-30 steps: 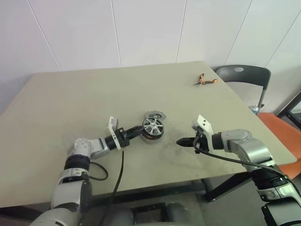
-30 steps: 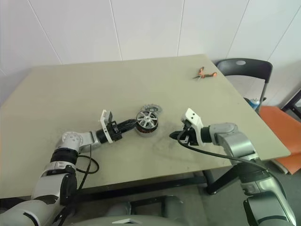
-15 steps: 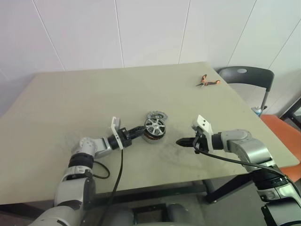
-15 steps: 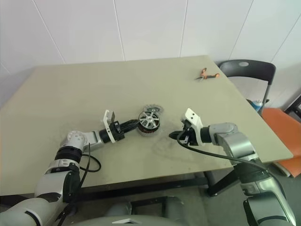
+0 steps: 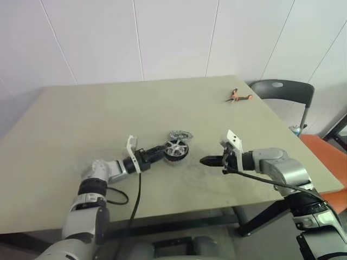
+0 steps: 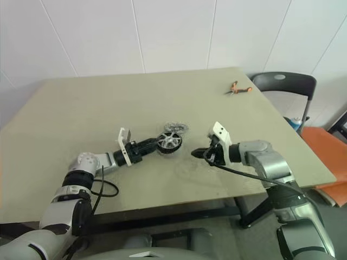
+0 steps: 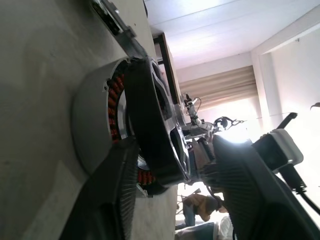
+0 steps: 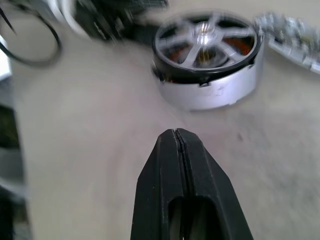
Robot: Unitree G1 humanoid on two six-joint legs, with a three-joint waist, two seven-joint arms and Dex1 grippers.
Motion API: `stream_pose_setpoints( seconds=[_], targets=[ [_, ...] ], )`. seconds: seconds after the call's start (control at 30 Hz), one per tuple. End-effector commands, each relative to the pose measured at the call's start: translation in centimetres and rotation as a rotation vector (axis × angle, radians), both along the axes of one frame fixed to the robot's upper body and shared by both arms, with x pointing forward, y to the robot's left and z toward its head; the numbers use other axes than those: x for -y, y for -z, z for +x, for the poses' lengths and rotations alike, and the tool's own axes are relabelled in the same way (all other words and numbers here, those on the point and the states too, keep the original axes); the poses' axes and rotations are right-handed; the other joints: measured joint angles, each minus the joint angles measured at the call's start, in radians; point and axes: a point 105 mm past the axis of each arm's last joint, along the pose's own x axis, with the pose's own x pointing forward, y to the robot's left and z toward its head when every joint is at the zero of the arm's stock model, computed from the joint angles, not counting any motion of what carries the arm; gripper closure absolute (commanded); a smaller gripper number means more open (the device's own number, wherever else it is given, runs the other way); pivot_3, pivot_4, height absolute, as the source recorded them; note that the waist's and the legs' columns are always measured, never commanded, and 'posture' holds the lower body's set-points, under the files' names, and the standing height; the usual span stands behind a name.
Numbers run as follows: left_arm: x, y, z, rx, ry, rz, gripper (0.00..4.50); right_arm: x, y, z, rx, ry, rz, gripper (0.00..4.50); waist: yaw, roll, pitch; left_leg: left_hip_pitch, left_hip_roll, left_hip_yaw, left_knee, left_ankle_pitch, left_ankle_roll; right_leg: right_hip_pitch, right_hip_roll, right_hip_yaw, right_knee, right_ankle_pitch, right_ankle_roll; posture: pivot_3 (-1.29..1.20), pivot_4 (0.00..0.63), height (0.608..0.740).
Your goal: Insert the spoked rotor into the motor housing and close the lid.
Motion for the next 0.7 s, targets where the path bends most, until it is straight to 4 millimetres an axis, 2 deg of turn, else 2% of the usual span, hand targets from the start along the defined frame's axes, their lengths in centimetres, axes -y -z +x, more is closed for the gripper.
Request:
stream_pose_setpoints(
  seconds=[0.03, 0.17, 0.3, 0.43, 0.57, 0.63, 0.7],
  targets=[
    [-1.2, 2.3, -1.0, -0.036, 0.03, 0.195, 1.68, 0.7, -1.8, 0.2, 0.016, 0.021, 0.095, 4.5, -0.004, -0.001, 0.0, 0.002, 0.0, -0.001, 0.0, 0.0, 0.0, 0.002, 0.0, 0.0, -0.001, 0.0, 0.0, 0.0, 0.0, 0.74],
    [-2.7, 1.5, -1.5, 0.068, 0.105, 0.356, 1.68, 1.3, -1.5, 0.0, 0.003, 0.036, 0.093, 4.5, -0.03, 0.0, 0.0, 0.002, 0.002, -0.001, -0.002, 0.0, 0.0, 0.002, 0.0, 0.0, -0.002, 0.0, 0.0, 0.0, 0.0, 0.74],
    [-4.3, -1.8, -1.5, 0.247, 0.175, 0.49, 1.68, 1.3, -1.3, 0.1, -0.001, 0.042, 0.092, 4.5, -0.053, 0.0, 0.001, 0.0, 0.002, 0.0, -0.005, 0.0, 0.0, -0.002, 0.001, 0.001, 0.0, 0.0, 0.001, 0.0, 0.0, 0.74],
    [-5.3, -4.3, -1.3, 0.404, 0.229, 0.632, 1.68, 1.1, -1.3, 0.1, -0.013, 0.042, 0.124, 4.5, -0.049, -0.002, 0.004, -0.004, 0.003, -0.001, -0.005, 0.0, 0.0, -0.008, 0.002, 0.002, 0.002, 0.0, 0.001, 0.0, 0.0, 0.74],
    [-4.6, -7.2, -1.2, 0.647, 0.285, 0.686, 1.68, 1.3, -2.9, 0.4, -0.045, 0.063, 0.297, 4.5, -0.041, -0.001, 0.005, -0.012, 0.003, -0.001, -0.003, 0.0, 0.0, -0.012, 0.0, 0.002, -0.001, -0.001, 0.001, 0.0, 0.0, 0.74],
    [-3.6, -9.0, -0.4, 0.83, 0.233, 0.664, 1.68, 1.8, -2.4, 0.3, -0.057, 0.078, 0.29, 4.5, -0.027, -0.001, 0.005, -0.017, 0.001, 0.0, -0.003, 0.0, 0.0, -0.016, -0.001, 0.002, -0.001, 0.0, 0.001, 0.0, 0.0, 0.74],
    [-2.3, -9.5, 0.4, 0.965, 0.184, 0.667, 1.68, 1.9, -1.9, 0.1, -0.07, 0.08, 0.271, 4.5, -0.017, -0.001, 0.005, -0.018, 0.001, 0.001, -0.003, -0.001, 0.001, -0.017, -0.003, 0.003, -0.002, 0.0, 0.001, 0.0, 0.0, 0.74]
  ],
)
